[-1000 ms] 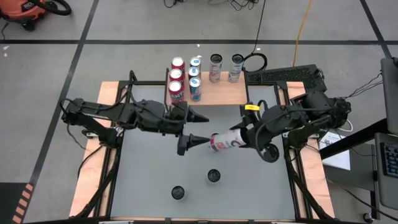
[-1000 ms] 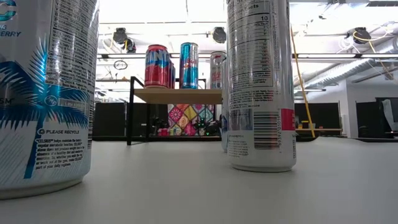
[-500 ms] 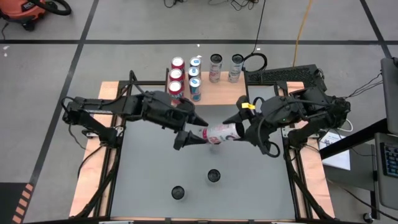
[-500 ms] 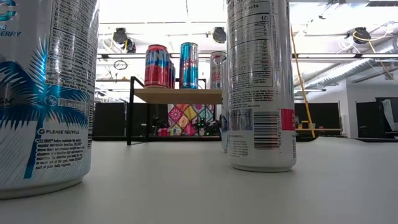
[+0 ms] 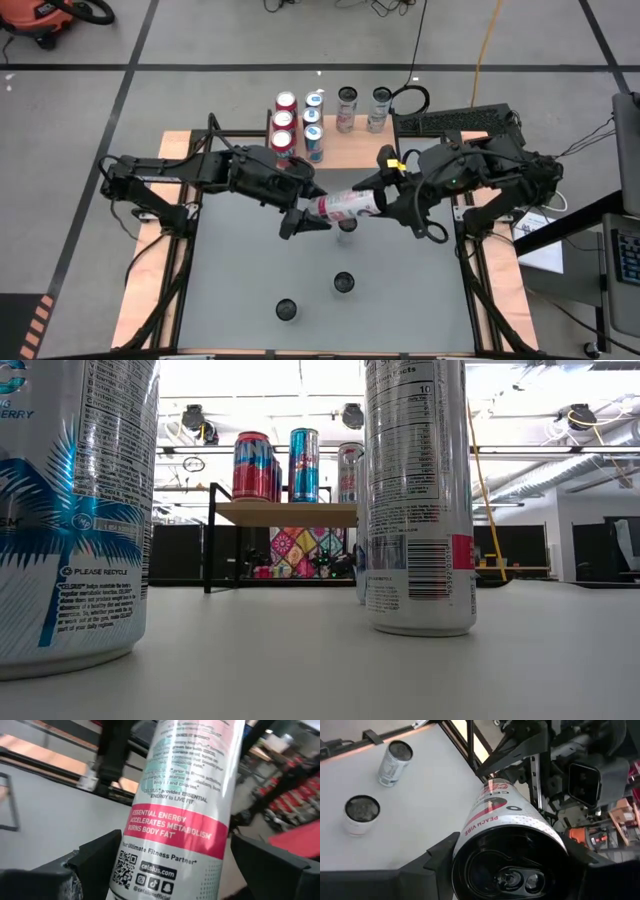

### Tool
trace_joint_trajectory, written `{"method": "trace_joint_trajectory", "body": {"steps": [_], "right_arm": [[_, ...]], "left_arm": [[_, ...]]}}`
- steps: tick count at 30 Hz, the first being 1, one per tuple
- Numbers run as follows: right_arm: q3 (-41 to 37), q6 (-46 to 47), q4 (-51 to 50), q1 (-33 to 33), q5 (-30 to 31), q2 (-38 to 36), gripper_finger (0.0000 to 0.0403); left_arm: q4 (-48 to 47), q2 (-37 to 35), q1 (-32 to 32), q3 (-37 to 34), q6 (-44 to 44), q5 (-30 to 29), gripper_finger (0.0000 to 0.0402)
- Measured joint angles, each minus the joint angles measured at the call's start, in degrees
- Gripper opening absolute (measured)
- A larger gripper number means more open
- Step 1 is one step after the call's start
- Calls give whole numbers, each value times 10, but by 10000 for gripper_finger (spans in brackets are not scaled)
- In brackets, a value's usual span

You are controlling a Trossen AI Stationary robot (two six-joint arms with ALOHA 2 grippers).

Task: Place canned beverage on shelf
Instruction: Put the right white-pink soda can on the shelf aligned with the other white-pink soda can

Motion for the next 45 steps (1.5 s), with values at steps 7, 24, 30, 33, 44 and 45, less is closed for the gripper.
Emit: {"method": "trace_joint_trajectory", "body": {"steps": [7,24,30,33,44,45], "right_arm": [[0,1,-4,-11,1,0,212],[1,60,-10,-11,12,0,292],[1,182,-9,-11,5,0,321],[1,262,-7,-11,4,0,325],[0,568,106,-11,11,0,326],[0,578,129,-11,23,0,326]], "left_arm": [[0,0,-1,0,0,-50,338],[4,0,-1,0,11,-47,261],[14,-5,-2,0,16,-44,259],[21,-14,-1,0,19,-44,259],[132,-37,-1,1,49,-44,258],[146,-37,-1,1,51,-44,258]]}}
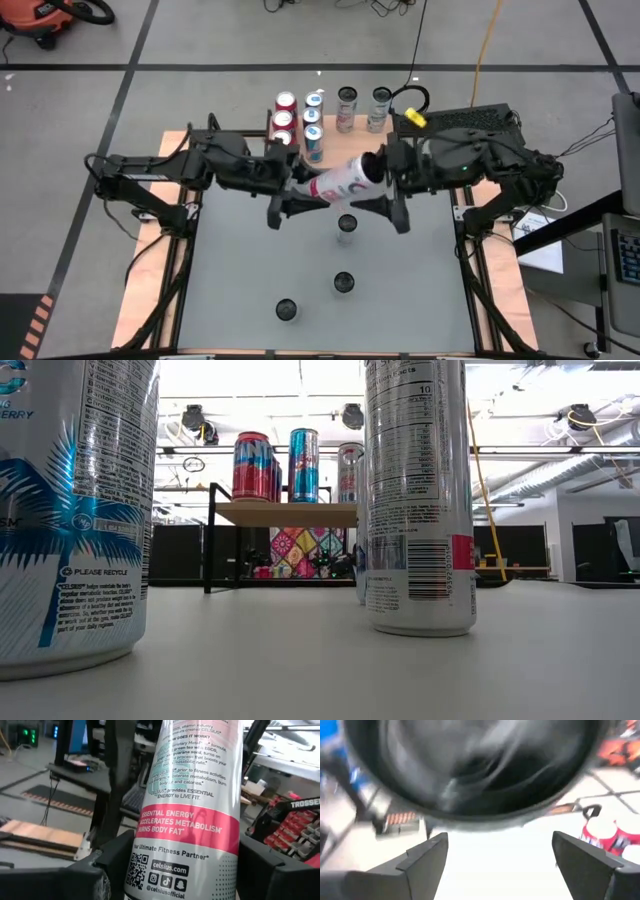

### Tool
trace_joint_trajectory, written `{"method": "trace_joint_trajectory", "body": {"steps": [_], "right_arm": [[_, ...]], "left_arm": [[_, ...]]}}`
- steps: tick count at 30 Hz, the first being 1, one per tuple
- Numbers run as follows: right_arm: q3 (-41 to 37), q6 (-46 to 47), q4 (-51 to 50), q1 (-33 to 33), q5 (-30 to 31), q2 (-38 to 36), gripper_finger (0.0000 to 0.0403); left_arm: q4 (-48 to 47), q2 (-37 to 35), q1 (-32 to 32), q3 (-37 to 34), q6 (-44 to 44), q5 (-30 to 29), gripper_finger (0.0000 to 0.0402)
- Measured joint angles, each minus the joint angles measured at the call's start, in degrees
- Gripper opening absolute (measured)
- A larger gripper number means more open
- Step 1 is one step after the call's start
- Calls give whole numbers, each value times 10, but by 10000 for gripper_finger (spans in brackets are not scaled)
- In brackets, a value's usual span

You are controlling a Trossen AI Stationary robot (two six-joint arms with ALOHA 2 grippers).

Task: Place canned beverage on shelf
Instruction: Put the right white-pink soda can on the shelf aligned with the other white-pink soda can

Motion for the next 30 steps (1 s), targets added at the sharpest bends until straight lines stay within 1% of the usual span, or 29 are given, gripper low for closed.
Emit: {"method": "trace_joint_trajectory", "body": {"steps": [2,3,7,12,18,27,30], "right_arm": [[0,10,42,0,28,0,324],[0,11,64,1,36,0,323],[0,9,147,2,49,0,323],[0,16,211,2,53,0,323],[0,6,265,2,55,0,323],[0,-79,346,5,52,0,323],[0,-90,364,5,52,0,322]], "left_arm": [[11,-4,-1,0,9,0,258],[33,-4,-1,0,12,-1,258],[87,-5,-2,0,13,-4,258],[138,-4,-2,0,39,-11,258],[150,-4,-2,0,59,-22,258],[148,-4,-2,0,71,-35,258],[146,-4,-2,0,75,-44,258]]}}
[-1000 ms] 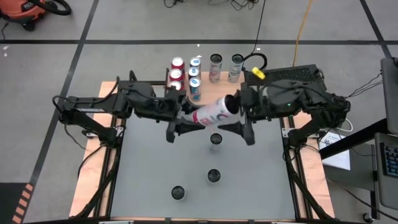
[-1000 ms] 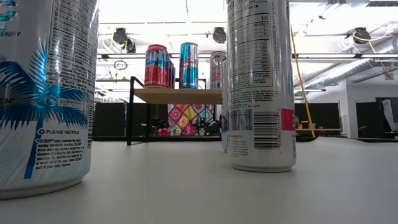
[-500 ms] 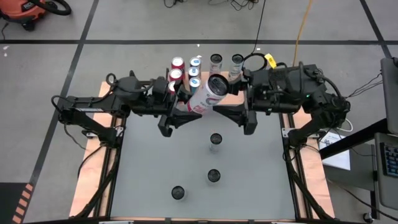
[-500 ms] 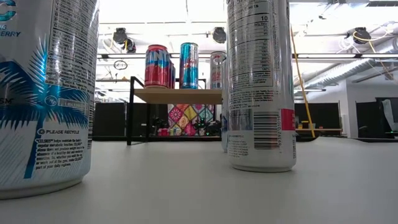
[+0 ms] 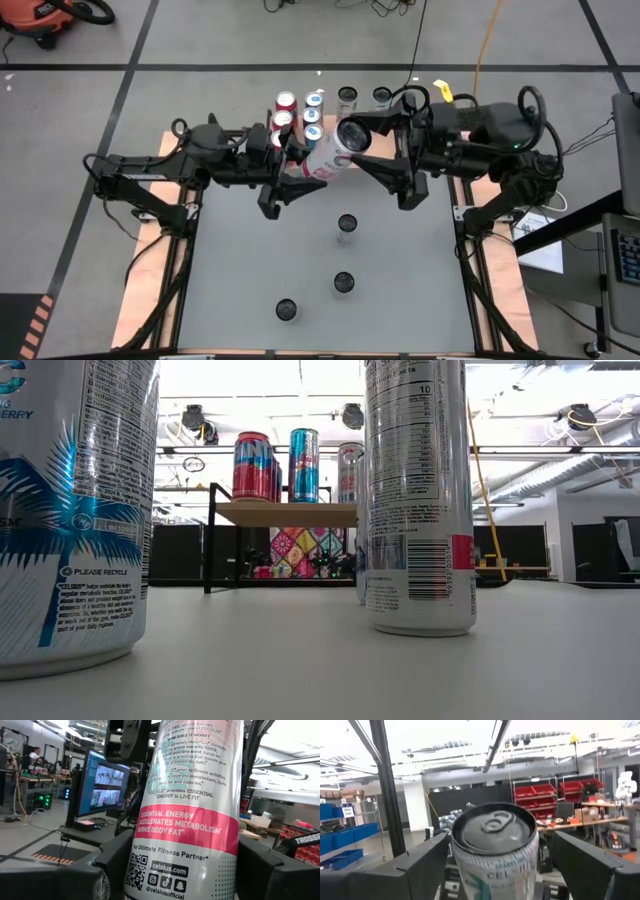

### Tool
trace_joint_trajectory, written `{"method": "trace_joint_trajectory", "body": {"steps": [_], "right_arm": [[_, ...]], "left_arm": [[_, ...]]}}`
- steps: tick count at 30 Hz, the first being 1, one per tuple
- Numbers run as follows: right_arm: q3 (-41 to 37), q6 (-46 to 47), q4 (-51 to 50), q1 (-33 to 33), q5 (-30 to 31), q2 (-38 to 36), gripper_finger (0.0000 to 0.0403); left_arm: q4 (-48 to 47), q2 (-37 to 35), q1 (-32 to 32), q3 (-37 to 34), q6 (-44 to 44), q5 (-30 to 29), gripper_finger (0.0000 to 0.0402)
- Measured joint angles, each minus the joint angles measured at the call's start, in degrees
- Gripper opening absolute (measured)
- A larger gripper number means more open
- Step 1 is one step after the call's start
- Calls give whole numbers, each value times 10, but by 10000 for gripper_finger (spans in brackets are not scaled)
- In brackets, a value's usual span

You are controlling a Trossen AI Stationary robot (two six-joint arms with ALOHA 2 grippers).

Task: Place canned beverage on shelf
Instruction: Put the right white-pink soda can on the shelf aligned with the other white-pink soda can

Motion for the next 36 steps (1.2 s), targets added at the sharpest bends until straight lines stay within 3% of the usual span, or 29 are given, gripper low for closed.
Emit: {"method": "trace_joint_trajectory", "body": {"steps": [18,36], "right_arm": [[0,-23,9,0,-13,16,318],[0,-32,7,0,-13,17,217]], "left_arm": [[1,0,2,0,-5,-11,259],[-5,0,2,0,-5,-12,261]]}}
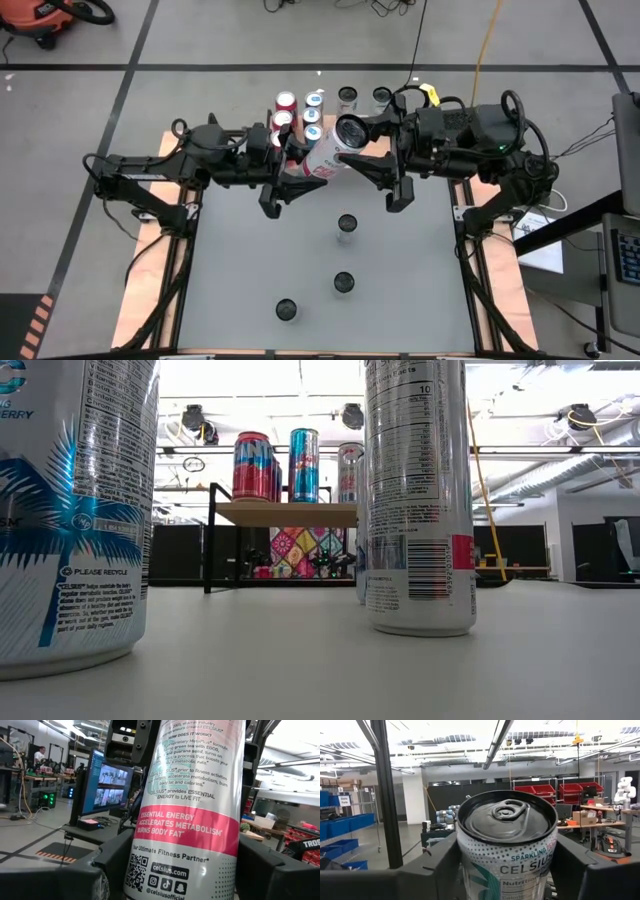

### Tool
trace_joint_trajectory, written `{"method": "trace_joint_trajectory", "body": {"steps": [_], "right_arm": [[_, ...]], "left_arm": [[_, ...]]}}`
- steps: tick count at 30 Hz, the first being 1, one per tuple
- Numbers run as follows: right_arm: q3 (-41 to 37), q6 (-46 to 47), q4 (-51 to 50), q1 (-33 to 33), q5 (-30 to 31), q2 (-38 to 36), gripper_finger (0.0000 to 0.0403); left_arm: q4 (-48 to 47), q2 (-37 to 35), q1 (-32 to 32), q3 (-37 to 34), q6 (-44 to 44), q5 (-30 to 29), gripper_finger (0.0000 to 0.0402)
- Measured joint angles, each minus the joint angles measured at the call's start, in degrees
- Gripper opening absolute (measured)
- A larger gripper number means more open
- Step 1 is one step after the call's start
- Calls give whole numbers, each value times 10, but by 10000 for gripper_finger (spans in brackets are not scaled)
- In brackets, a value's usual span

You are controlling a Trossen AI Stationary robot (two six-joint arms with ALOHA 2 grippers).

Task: Place canned beverage on shelf
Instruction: Put the right white-pink soda can on the shelf aligned with the other white-pink soda can

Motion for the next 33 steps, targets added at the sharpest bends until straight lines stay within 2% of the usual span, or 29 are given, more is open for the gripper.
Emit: {"method": "trace_joint_trajectory", "body": {"steps": [5,9,16,26,33], "right_arm": [[0,-2,-2,0,-1,0,213],[0,-15,-8,-1,2,-1,213],[0,-13,-64,-14,-2,-21,213],[0,-15,-160,-49,-6,-60,212],[-22,-2,-201,-104,-100,-91,212]], "left_arm": [[-2,0,0,0,-2,-5,291],[-17,0,-1,0,-1,-44,333],[-48,-9,0,0,-3,-59,389],[-121,-43,0,0,-32,-93,395],[-135,-63,0,0,-33,-127,395]]}}
